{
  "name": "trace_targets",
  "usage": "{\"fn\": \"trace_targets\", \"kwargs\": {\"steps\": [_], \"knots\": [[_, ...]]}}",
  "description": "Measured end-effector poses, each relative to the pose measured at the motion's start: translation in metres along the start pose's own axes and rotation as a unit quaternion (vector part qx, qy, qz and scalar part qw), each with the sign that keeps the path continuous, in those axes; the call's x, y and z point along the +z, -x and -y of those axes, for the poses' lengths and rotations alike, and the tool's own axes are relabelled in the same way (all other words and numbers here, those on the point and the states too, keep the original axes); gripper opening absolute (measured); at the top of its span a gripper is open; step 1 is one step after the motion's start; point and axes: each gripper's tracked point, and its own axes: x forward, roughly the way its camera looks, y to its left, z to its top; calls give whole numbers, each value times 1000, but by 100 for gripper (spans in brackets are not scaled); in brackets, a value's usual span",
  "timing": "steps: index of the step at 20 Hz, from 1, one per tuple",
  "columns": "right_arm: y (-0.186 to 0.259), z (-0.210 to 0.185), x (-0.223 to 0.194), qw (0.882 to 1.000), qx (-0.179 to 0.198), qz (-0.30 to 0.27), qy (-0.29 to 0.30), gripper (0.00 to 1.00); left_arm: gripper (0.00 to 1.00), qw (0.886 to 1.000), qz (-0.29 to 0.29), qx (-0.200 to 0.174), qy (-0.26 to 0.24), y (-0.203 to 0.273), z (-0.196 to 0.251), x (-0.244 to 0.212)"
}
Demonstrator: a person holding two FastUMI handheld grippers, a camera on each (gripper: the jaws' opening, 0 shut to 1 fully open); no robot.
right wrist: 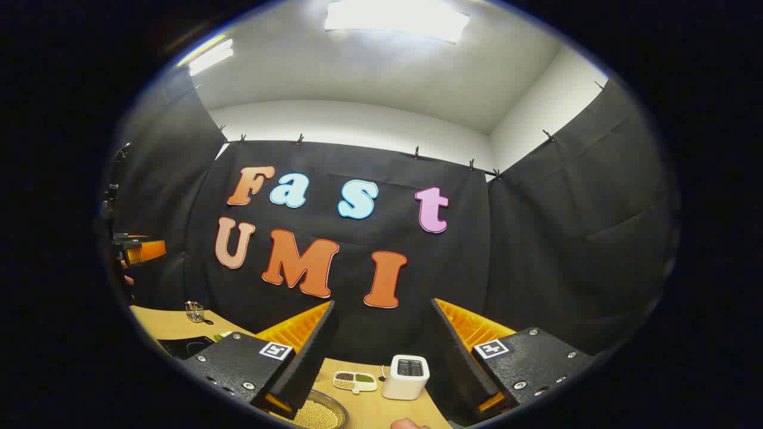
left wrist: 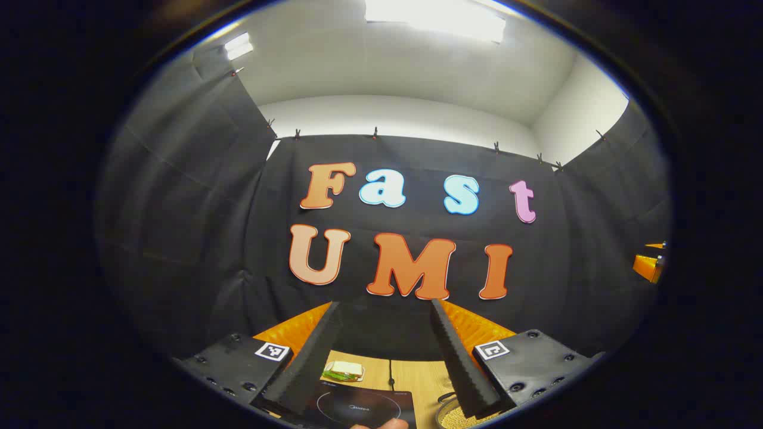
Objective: First push the handle of the pot to place it horizontally, then grasp the pot with both hands and set it on the induction cooktop.
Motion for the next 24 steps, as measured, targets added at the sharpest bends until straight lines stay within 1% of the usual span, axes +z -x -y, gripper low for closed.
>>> {"fn": "trace_targets", "kwargs": {"steps": [2, 5, 8, 12, 16, 21, 24], "knots": [[3, -5, 5, 1000, 3, 0, -1, 95, 97, 1000, 14, 3, -10, 1, -2, 9], [6, -9, 6, 1000, 7, -4, -2, 95, 97, 1000, 15, -11, -16, 7, 10, 11], [5, -9, 7, 1000, 3, -8, 3, 95, 98, 999, 6, -25, -23, 9, 17, 9], [7, -12, 11, 1000, 10, -8, -1, 95, 97, 999, 18, -4, -39, 12, 6, 22], [6, -15, 12, 1000, 21, -16, -9, 95, 97, 999, 31, -5, -40, 16, 14, 29], [8, -8, 18, 1000, 15, -9, -7, 95, 98, 998, 36, -2, -51, 16, 15, 37], [9, -4, 19, 1000, 11, -11, -6, 95, 97, 998, 35, 8, -58, 13, 13, 40]]}}
